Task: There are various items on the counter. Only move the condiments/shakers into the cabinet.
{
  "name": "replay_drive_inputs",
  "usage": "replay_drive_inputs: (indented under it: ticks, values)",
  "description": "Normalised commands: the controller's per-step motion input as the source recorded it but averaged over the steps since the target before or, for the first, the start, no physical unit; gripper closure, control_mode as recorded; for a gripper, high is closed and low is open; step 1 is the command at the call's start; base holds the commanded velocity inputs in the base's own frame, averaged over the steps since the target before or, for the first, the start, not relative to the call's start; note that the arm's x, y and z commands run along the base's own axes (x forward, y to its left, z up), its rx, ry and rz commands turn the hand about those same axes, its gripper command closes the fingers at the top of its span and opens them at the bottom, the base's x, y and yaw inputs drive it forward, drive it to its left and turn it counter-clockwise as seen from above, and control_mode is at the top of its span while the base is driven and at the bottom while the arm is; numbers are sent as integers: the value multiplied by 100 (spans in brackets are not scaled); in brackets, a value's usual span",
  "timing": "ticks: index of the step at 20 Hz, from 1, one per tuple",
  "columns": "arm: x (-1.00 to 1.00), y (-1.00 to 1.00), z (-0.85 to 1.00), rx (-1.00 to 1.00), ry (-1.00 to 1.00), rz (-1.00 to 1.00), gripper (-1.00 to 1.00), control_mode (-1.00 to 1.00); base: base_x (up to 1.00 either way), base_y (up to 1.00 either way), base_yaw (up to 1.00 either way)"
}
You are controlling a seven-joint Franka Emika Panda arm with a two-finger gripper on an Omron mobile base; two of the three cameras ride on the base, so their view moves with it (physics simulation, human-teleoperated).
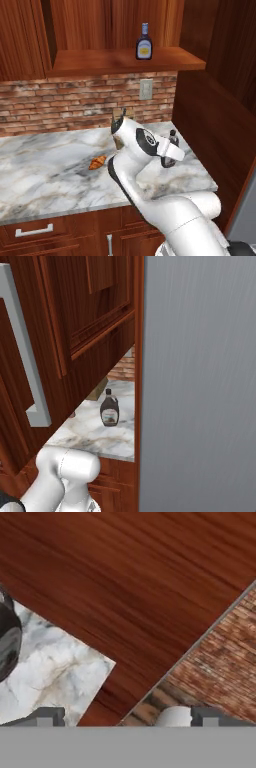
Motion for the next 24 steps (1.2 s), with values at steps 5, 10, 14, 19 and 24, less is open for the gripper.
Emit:
replay_drive_inputs:
  ticks: [5, 10, 14, 19, 24]
  values:
    - [0, 13, -39, -48, -4, -38, -100, -100, 0, 0, 0]
    - [1, 6, -10, -16, -10, -2, -100, -100, 0, 0, 0]
    - [22, -1, 0, 0, 0, 0, -100, -100, 0, 0, 0]
    - [28, -10, 0, 0, 1, 0, -100, -100, 0, 0, 0]
    - [18, -22, 0, 0, 2, 0, -100, -100, 0, 0, 0]
